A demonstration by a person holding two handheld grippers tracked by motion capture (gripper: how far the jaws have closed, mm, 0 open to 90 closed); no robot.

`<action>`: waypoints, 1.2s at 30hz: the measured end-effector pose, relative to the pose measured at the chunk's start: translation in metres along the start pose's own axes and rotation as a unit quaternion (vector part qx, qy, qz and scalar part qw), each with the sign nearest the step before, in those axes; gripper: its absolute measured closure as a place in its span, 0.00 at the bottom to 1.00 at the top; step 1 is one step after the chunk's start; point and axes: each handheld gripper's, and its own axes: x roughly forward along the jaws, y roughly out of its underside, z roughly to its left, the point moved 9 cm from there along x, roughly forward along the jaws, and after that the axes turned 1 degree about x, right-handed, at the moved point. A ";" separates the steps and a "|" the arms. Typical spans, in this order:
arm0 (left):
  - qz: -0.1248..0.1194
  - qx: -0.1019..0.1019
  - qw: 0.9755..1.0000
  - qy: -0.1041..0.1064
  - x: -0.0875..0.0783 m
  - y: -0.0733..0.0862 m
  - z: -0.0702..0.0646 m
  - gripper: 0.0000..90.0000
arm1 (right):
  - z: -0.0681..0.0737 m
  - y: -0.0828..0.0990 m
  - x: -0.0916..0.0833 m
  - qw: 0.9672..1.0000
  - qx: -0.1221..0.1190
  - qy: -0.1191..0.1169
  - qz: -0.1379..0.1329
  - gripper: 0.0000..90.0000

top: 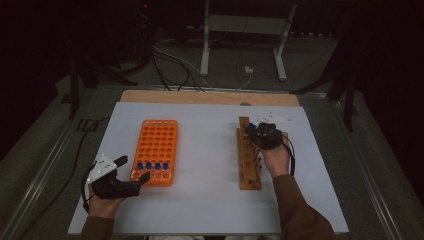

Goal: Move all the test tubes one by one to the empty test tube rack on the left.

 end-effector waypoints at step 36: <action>0.001 -0.001 1.000 -0.002 0.000 -0.001 -0.001 0.01 | 0.016 -0.051 -0.033 0.998 -0.010 -0.029 -0.058 0.86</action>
